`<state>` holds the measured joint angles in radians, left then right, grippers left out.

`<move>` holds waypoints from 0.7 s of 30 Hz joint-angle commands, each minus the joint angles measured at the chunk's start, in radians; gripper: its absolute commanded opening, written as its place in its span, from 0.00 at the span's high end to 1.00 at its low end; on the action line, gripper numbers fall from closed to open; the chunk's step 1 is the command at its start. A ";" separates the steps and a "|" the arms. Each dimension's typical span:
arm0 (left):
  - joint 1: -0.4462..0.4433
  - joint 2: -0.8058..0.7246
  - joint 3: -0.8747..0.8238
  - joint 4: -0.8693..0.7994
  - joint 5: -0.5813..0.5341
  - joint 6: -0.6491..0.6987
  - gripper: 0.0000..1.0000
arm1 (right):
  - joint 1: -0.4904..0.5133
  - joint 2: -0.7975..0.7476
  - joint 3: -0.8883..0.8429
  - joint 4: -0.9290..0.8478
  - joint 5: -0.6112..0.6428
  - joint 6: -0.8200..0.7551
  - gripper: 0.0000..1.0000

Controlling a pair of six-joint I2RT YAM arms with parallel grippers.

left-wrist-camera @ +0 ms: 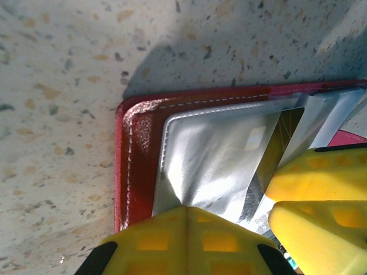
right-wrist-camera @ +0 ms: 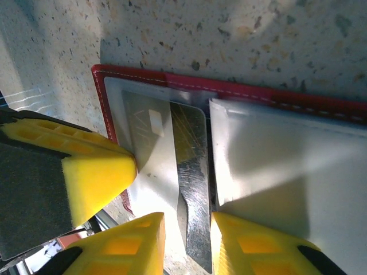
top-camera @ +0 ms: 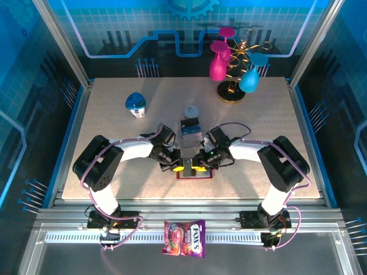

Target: Take the credit cards out of the card holder

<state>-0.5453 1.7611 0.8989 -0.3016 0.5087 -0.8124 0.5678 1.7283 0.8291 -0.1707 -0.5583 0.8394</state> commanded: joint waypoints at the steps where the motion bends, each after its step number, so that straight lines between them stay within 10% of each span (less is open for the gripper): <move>1: -0.004 0.040 -0.026 -0.021 -0.009 0.016 1.00 | -0.015 0.019 -0.023 0.025 -0.029 0.015 0.72; 21: -0.002 0.038 -0.034 -0.033 -0.025 0.020 1.00 | -0.037 -0.028 -0.069 0.087 -0.041 0.041 0.84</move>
<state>-0.5453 1.7683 0.8951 -0.2802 0.5205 -0.8089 0.5480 1.7264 0.7715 -0.0845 -0.5873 0.8761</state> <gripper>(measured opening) 0.051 0.169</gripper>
